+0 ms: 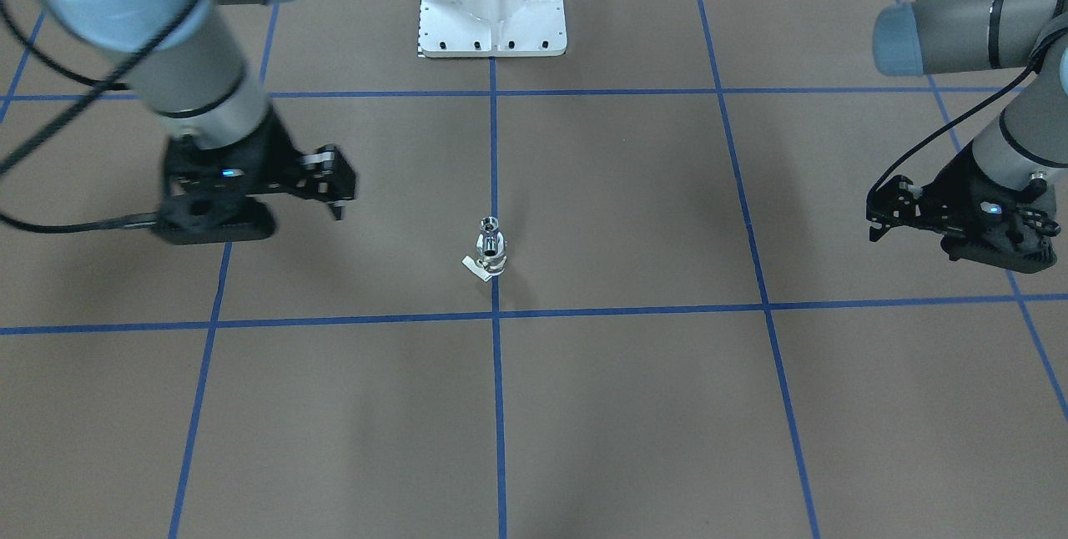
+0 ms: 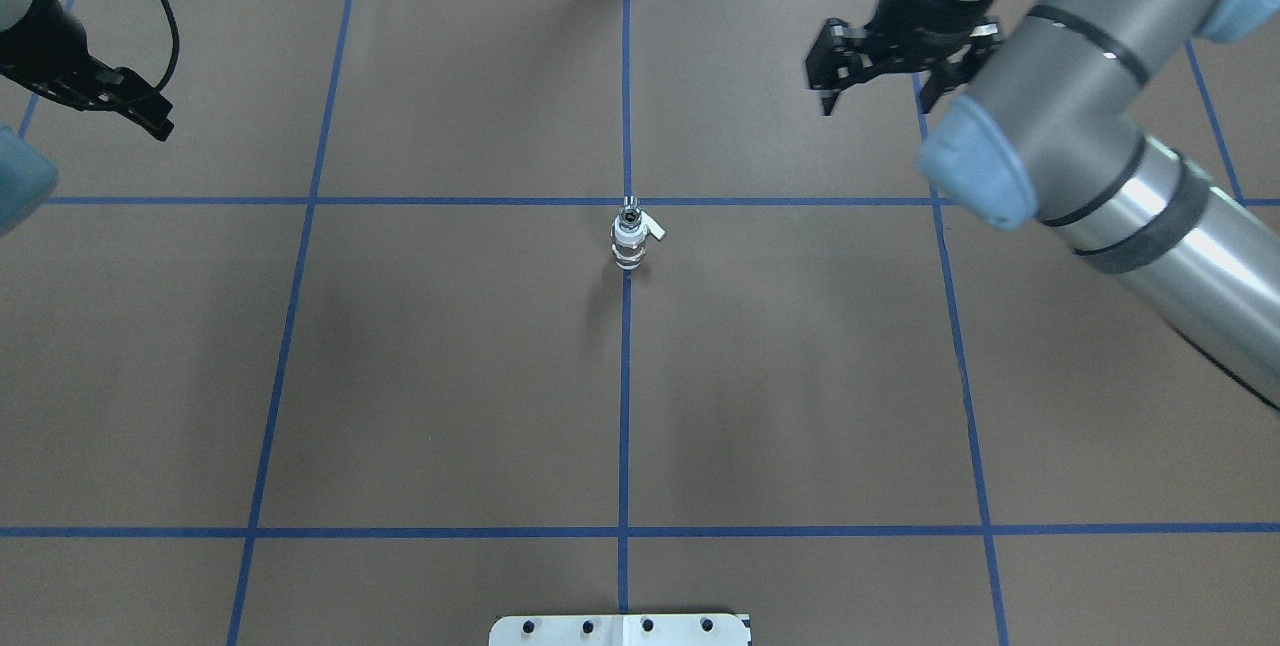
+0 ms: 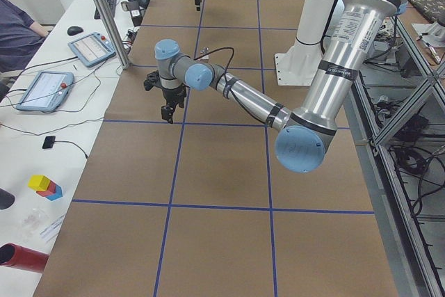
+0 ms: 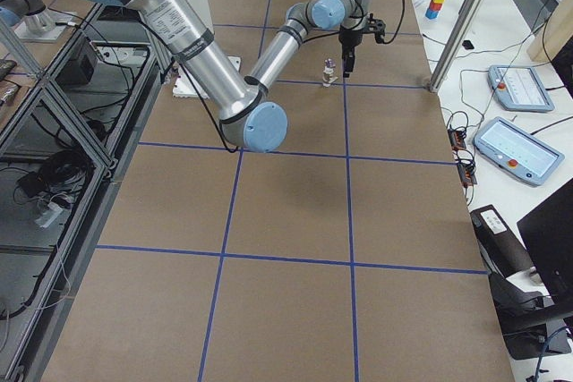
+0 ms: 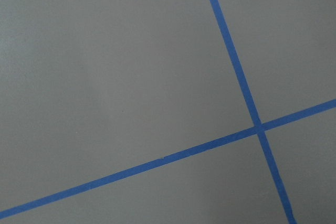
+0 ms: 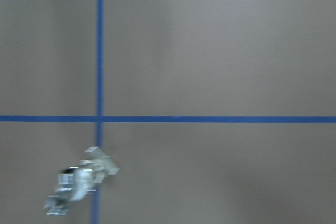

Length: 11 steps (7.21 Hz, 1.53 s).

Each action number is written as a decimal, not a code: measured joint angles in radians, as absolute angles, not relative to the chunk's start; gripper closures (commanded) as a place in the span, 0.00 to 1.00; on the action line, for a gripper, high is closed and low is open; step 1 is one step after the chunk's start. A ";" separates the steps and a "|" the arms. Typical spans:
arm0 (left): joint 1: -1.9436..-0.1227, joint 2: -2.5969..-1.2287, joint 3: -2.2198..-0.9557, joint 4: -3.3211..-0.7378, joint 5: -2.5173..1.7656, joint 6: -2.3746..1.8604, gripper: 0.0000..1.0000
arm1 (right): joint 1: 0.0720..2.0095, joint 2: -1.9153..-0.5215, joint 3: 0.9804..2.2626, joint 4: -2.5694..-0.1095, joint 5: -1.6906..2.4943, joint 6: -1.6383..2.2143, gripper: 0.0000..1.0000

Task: Assemble PPR valve and pipe with both arms

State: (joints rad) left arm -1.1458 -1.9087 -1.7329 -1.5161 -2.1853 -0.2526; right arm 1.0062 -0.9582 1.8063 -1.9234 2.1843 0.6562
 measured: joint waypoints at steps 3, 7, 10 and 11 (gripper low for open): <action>-1.256 -1.770 -1.735 -1.596 -2.190 -0.153 0.00 | 1.316 -1.266 1.716 -1.922 2.254 0.009 0.01; -1.404 -1.592 -1.729 -1.620 -2.239 0.065 0.00 | 1.514 -1.392 1.579 -1.918 2.282 -0.302 0.01; -1.534 -1.535 -1.701 -1.613 -2.296 0.126 0.00 | 1.521 -1.417 1.568 -1.815 2.282 -0.309 0.01; -1.564 -1.534 -1.690 -1.606 -2.315 0.174 0.00 | 1.535 -1.448 1.534 -1.739 2.284 -0.308 0.01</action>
